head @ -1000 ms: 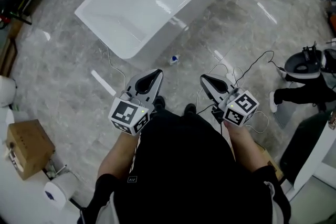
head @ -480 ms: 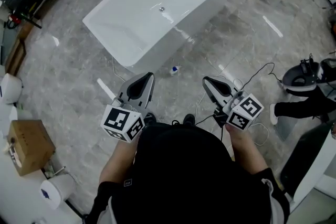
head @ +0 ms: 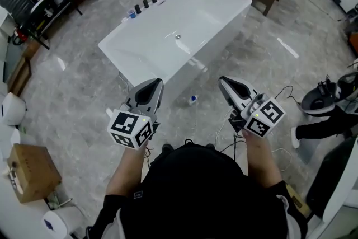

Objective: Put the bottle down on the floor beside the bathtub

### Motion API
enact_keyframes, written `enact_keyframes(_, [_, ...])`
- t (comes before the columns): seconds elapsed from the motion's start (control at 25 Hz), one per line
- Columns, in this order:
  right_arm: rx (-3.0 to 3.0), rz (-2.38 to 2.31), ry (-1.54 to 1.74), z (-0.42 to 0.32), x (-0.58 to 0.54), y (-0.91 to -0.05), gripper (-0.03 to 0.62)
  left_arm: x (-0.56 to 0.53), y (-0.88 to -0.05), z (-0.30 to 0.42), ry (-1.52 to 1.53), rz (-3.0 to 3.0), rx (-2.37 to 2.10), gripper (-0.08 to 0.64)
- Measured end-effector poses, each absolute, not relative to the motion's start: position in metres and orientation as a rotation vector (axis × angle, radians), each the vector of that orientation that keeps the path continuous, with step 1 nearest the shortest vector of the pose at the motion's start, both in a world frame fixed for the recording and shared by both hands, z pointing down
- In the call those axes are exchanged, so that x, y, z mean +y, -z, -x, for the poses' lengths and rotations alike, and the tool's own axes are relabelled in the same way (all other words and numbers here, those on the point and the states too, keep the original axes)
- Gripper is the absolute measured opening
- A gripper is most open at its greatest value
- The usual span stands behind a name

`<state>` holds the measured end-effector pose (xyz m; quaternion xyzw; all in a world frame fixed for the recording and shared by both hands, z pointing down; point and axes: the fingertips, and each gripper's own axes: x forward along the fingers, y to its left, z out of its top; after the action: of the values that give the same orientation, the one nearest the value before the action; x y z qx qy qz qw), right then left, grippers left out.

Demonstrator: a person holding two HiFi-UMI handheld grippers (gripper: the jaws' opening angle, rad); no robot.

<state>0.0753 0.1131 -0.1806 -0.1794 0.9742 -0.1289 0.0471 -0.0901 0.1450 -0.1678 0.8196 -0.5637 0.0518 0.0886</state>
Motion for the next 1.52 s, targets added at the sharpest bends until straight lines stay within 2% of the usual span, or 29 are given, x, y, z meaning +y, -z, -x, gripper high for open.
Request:
enact_keyframes(0.2, [2.961,0.613,0.279,-0.050,0.095,0.203,0.028,0.116,0.177,0.113,-0.131,-2.425,-1.689,0.017])
enact_keyframes(0.48, [2.997,0.727,0.271,-0.054,0.084,0.187,0.028,0.089,0.182,0.108,-0.084,-2.462,-1.712,0.017])
enact_keyframes(0.92, [3.026,0.788,0.286,-0.069,0.085,0.167,0.028,0.109,0.154,0.101,-0.165,-2.413,-1.692,0.017])
enact_keyframes(1.52, [3.012,0.719,0.304,-0.069,0.091,0.173,0.028,0.113,0.166,0.100,-0.136,-2.396,-1.711,0.017])
